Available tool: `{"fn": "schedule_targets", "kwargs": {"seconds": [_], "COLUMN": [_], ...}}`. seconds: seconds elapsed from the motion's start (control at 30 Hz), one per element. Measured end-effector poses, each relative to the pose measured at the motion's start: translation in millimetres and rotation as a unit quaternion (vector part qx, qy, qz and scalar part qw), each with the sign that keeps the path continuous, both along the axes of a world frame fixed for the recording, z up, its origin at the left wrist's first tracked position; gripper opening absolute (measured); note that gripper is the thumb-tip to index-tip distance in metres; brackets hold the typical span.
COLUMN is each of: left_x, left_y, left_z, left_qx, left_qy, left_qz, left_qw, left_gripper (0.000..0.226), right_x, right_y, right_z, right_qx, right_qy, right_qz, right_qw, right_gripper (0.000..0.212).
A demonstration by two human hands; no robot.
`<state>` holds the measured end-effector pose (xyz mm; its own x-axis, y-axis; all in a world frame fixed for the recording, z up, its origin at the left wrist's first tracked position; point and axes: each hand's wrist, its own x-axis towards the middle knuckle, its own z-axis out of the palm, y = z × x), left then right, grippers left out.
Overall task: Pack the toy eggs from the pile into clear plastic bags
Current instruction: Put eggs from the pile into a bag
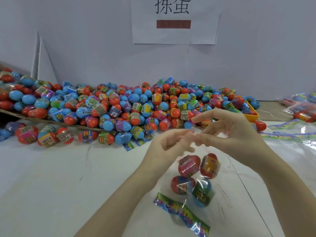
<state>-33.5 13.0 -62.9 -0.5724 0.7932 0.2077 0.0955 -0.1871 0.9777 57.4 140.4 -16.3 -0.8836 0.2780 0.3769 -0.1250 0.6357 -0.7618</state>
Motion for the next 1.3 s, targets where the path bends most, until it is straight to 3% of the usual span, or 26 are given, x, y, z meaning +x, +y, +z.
{"fn": "schedule_targets", "kwargs": {"seconds": [0.2,0.3,0.47,0.73,0.83,0.93,1.3], "left_x": [-3,-3,-1,4,4,5,2], "left_y": [0,2,4,3,2,2,3], "left_z": [-2,-4,-3,-7,-9,-8,-12], "left_qx": [0.047,0.047,0.050,0.077,0.068,0.068,0.075], "left_qy": [0.017,0.019,0.043,0.159,0.192,0.238,0.323], "left_qz": [0.059,0.063,0.079,0.173,0.183,0.195,0.222], "left_qw": [0.997,0.997,0.995,0.969,0.962,0.949,0.917], "left_gripper": [0.014,0.016,0.018,0.013,0.026,0.022,0.015], "right_x": [-1,-2,-5,-7,-9,-10,-12], "right_y": [-4,-6,-6,-8,-8,-11,-11], "right_z": [-1,-1,-5,-11,-12,-14,-19], "right_qx": [0.031,0.113,0.248,0.429,0.462,0.483,0.532], "right_qy": [0.017,0.063,0.087,0.147,0.155,0.173,0.229], "right_qz": [0.008,-0.019,-0.090,-0.123,-0.104,-0.106,-0.139], "right_qw": [0.999,0.991,0.961,0.883,0.867,0.852,0.804], "right_gripper": [0.026,0.011,0.034,0.017,0.019,0.028,0.027]}}
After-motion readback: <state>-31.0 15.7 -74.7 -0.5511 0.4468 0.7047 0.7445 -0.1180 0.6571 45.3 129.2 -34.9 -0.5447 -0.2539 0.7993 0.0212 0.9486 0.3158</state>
